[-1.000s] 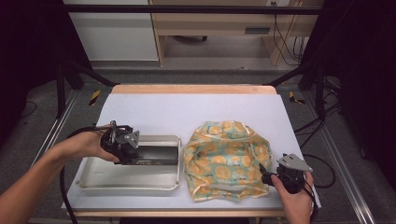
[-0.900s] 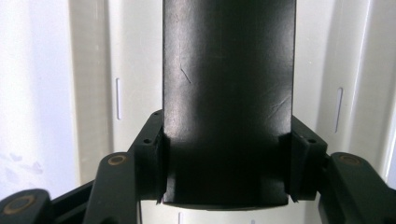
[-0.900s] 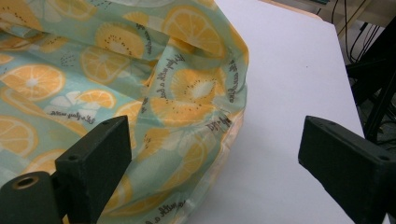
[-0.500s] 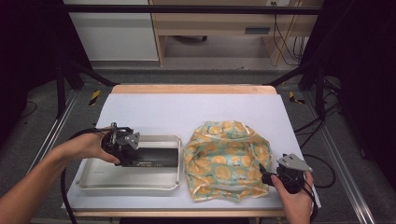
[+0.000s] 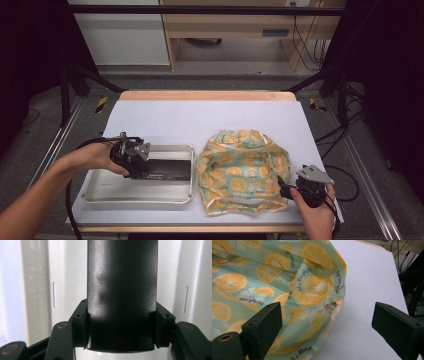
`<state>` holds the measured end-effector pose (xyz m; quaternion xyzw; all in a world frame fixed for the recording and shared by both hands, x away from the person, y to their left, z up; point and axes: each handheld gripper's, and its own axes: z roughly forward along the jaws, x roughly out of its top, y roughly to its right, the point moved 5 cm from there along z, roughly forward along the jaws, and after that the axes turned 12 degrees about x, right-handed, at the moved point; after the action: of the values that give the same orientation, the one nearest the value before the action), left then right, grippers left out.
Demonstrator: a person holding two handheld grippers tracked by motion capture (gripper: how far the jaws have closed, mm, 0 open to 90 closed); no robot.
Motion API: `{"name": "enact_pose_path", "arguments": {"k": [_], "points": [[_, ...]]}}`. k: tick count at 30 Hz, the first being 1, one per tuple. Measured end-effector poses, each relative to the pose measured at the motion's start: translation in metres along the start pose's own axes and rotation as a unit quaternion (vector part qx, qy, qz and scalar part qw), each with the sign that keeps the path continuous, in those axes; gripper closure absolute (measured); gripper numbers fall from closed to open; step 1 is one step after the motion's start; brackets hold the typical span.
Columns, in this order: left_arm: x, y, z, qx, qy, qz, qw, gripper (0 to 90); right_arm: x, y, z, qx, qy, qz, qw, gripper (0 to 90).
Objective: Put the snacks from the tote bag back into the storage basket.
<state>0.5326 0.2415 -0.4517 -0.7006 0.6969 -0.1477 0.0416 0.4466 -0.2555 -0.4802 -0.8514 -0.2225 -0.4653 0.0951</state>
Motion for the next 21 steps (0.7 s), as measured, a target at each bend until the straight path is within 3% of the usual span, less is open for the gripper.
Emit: {"name": "enact_pose_path", "arguments": {"k": [21], "points": [[-0.0018, -0.0001, 0.008, -0.009, -0.013, 0.003, 0.9999, 42.6, -0.0007, -0.0001, -0.0005, 0.002, -0.001, 0.002, 1.0, 9.7]]}}
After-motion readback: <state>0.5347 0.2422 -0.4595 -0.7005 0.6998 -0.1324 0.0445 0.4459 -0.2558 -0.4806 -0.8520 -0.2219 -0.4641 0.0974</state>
